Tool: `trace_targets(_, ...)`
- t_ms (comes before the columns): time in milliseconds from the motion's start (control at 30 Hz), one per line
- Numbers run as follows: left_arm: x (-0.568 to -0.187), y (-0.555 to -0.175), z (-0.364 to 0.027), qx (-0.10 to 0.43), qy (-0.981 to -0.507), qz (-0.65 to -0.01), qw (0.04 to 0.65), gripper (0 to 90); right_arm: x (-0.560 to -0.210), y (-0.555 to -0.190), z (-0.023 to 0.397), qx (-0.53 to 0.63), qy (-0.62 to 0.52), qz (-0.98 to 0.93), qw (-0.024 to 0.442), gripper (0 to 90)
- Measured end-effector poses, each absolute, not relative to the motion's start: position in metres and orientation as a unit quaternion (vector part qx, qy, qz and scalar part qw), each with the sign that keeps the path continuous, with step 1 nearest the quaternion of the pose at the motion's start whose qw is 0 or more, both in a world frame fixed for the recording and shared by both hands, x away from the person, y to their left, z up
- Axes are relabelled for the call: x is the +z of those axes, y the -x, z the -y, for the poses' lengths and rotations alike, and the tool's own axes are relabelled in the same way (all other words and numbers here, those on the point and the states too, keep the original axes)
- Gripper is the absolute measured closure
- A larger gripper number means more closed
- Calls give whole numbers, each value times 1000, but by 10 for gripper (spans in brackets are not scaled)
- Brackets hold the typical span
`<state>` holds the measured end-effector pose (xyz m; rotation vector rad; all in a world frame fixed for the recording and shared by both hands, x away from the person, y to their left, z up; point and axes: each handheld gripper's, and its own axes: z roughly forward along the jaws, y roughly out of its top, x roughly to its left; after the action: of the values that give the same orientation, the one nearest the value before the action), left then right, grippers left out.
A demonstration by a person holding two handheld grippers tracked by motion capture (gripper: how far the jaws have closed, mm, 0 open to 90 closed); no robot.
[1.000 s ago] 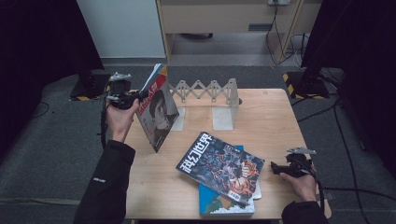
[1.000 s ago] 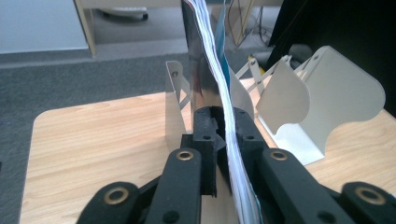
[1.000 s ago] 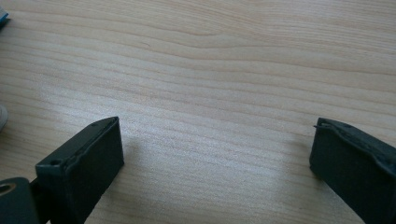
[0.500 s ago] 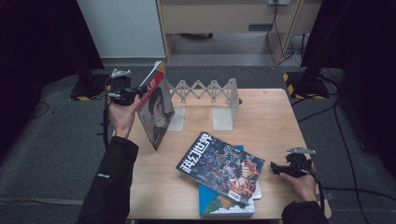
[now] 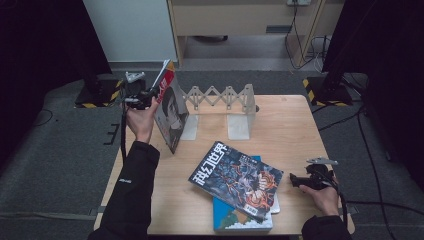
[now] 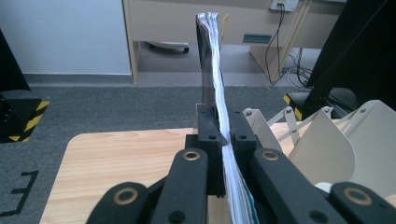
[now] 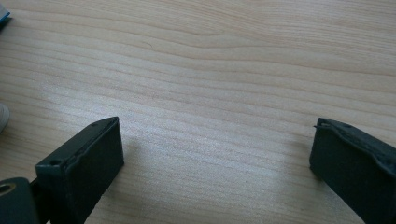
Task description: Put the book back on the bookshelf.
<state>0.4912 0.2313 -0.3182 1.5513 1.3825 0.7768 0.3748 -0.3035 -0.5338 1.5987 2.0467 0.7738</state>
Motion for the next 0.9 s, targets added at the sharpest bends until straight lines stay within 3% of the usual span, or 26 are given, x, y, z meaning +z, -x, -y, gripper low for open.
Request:
trace_targets(667, -324, -485, -234, 303, -644, -549, 439, 851, -534, -375, 303, 280, -575, -738, 214, 30)
trace_targets(900, -328, -490, -236, 257, -662, -554, 434, 701, -534, -375, 303, 280, -575, -739, 214, 29)
